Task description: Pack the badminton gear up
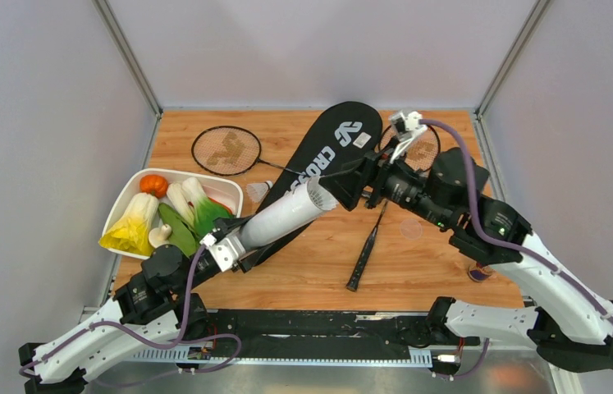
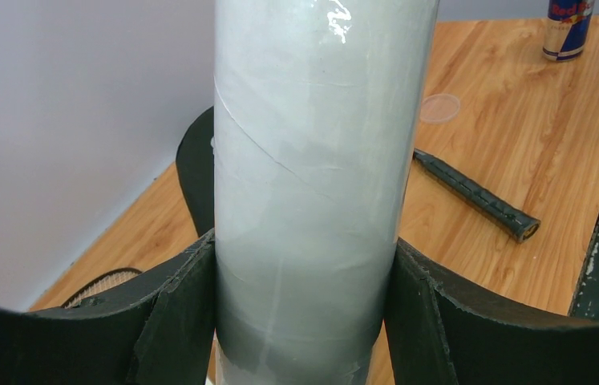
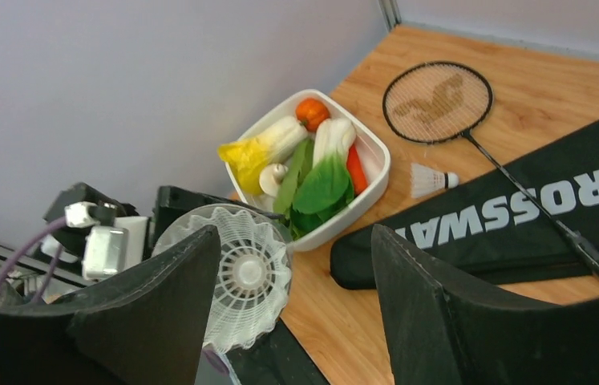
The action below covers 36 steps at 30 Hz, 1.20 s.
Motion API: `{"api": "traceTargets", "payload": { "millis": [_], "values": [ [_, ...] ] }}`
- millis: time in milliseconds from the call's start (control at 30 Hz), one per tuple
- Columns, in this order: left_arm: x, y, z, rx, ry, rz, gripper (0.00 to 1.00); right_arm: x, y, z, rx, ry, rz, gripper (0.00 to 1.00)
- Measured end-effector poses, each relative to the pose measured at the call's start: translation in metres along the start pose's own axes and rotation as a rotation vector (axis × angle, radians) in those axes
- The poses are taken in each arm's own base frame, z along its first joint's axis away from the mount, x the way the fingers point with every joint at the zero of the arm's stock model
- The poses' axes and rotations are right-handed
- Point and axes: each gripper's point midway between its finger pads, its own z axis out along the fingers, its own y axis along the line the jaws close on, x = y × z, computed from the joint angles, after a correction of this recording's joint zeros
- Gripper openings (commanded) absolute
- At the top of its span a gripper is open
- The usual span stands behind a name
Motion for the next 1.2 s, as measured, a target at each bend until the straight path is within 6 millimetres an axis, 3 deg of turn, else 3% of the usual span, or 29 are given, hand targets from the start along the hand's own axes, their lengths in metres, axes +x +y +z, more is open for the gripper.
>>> {"api": "traceTargets", "payload": {
  "millis": [167, 300, 567, 800, 1067, 1133, 1200],
  "values": [
    [0.000, -0.005, 0.000, 0.030, -0.002, 0.010, 0.52, 0.042, -0.013, 0.019, 0.028, 0.159, -0.049, 0.65],
    [0.001, -0.010, 0.000, 0.059, -0.002, 0.027, 0.53, 0.068, -0.016, 0.028, 0.012, 0.261, -0.072, 0.68],
    [0.009, -0.012, -0.001, 0.073, 0.029, 0.047, 0.52, 0.084, -0.012, 0.035, -0.035, 0.330, -0.097, 0.72],
    [0.008, -0.007, 0.000, 0.044, 0.031, 0.053, 0.52, 0.067, -0.023, 0.024, 0.041, 0.265, -0.113, 0.73],
    [0.022, 0.021, -0.003, -0.116, 0.109, 0.060, 0.52, 0.001, -0.030, -0.036, 0.064, -0.137, -0.073, 0.73],
    [0.022, 0.026, -0.004, -0.140, 0.113, 0.062, 0.52, -0.009, -0.034, -0.033, 0.088, -0.203, -0.062, 0.73],
    [0.021, 0.030, -0.006, -0.161, 0.111, 0.062, 0.52, -0.005, -0.047, -0.018, 0.143, -0.223, -0.059, 0.72]
  ]
}}
